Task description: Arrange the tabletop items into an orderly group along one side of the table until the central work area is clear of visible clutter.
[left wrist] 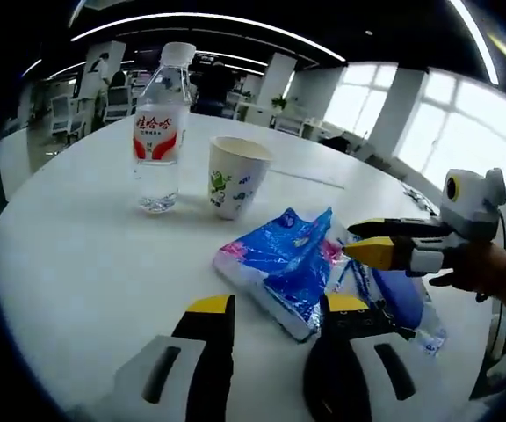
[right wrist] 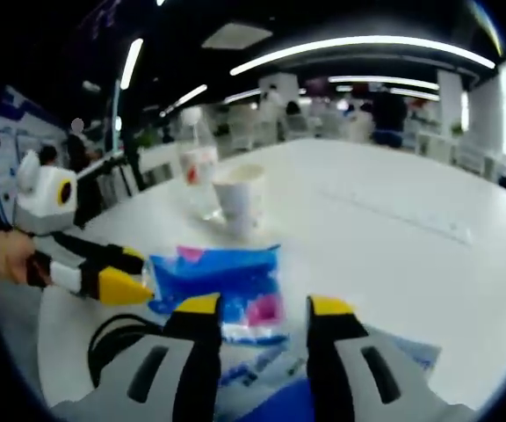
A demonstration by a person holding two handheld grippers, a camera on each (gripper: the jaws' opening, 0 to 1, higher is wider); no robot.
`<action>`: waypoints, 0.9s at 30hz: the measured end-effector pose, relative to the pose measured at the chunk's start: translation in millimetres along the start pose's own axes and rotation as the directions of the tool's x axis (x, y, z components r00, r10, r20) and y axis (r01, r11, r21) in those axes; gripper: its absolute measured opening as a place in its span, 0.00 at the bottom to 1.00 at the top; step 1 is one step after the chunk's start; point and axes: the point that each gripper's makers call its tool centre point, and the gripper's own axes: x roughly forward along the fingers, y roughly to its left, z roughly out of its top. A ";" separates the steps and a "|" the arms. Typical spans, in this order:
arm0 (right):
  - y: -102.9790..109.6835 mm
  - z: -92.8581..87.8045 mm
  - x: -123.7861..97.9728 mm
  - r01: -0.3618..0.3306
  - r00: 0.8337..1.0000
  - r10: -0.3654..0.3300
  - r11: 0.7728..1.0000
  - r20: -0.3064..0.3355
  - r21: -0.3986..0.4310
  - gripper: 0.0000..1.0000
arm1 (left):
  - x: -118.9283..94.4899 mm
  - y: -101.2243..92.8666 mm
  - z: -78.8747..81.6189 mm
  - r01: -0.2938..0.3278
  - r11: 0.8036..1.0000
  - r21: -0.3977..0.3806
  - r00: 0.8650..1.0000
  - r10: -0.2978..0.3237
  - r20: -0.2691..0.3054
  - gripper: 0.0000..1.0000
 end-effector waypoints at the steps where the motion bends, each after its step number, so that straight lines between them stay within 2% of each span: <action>1: -1.1 -1.1 1.2 0.005 1.000 -0.005 1.000 -0.004 -0.001 0.32 | -0.3 -0.2 -0.1 -0.005 1.000 -0.007 1.000 0.005 0.000 0.36; 9: -3.4 -8.4 6.5 0.026 0.999 -0.027 0.999 -0.034 -0.033 0.22 | 1.3 -4.1 -3.7 -0.029 1.000 -0.009 1.000 0.028 -0.007 0.19; 13: -5.9 -10.9 7.5 0.043 0.998 -0.045 0.998 -0.047 -0.039 0.16 | 1.4 -4.8 -3.7 -0.034 0.999 -0.032 0.999 0.034 -0.005 0.17; 17: -11.3 -11.9 7.0 0.067 0.996 -0.069 0.997 -0.053 -0.029 0.05 | 0.6 -1.1 -2.8 -0.058 0.996 -0.074 0.998 0.058 -0.004 0.11; 18: -11.9 -12.3 6.9 0.068 0.996 -0.069 0.997 -0.055 -0.024 0.02 | -1.7 0.5 0.3 -0.065 0.994 -0.084 0.998 0.066 0.015 0.05; 19: -11.7 -12.9 6.8 0.066 0.996 -0.067 0.998 -0.059 -0.019 0.02 | -2.2 1.2 1.1 -0.068 0.994 -0.087 0.997 0.070 0.019 0.03; 27: -8.6 -15.1 6.6 0.057 0.996 -0.058 0.998 -0.068 -0.020 0.00 | -5.1 6.6 4.9 -0.075 0.989 -0.126 0.997 0.078 0.019 0.00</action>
